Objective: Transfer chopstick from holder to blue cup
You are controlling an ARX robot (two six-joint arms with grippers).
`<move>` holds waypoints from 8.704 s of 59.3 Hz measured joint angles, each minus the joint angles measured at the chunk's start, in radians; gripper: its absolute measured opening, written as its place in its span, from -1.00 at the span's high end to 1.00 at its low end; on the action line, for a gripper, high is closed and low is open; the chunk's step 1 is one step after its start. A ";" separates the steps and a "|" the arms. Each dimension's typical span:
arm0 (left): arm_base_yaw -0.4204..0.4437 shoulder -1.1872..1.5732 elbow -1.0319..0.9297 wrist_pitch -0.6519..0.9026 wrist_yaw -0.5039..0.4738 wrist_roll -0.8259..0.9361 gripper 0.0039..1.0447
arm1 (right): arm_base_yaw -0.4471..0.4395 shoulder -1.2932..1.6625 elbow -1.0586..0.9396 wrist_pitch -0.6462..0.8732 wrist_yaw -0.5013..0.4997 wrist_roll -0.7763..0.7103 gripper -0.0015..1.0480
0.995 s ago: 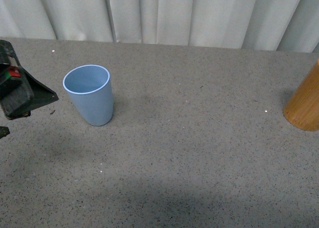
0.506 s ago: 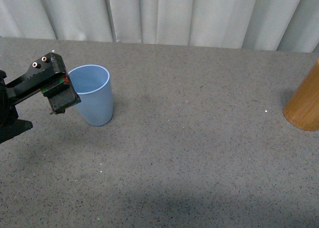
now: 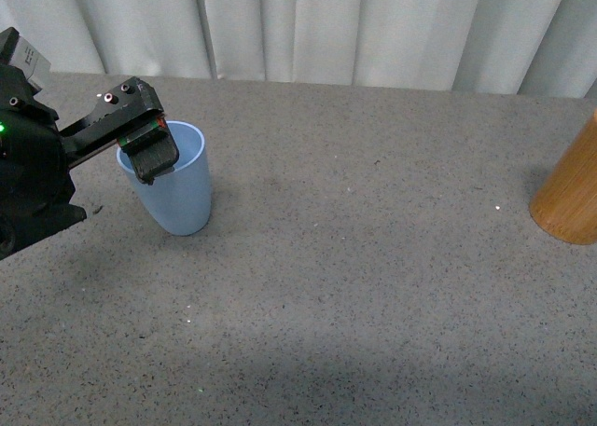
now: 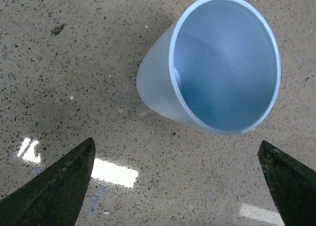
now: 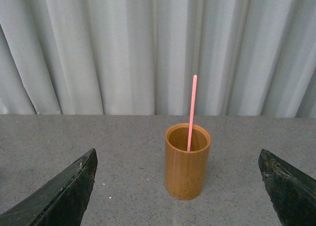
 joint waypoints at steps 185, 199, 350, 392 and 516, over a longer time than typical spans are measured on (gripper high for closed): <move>-0.410 0.287 0.302 -0.057 -0.067 -0.109 0.93 | 0.000 0.000 0.000 0.000 0.000 0.000 -0.82; -0.401 0.287 0.302 -0.035 -0.132 -0.129 0.93 | 0.000 0.000 0.000 0.000 0.000 0.000 -0.82; -0.311 0.203 0.104 0.552 -0.423 0.237 -0.49 | 0.000 0.000 0.000 0.000 -0.002 0.000 -0.82; 0.233 -1.634 -0.673 -0.157 0.029 0.633 0.93 | 0.000 0.000 0.000 0.000 0.002 0.000 -0.82; 0.233 -1.695 -0.673 -0.188 0.028 0.634 -0.88 | -0.145 1.757 0.830 0.491 0.130 0.223 -0.82</move>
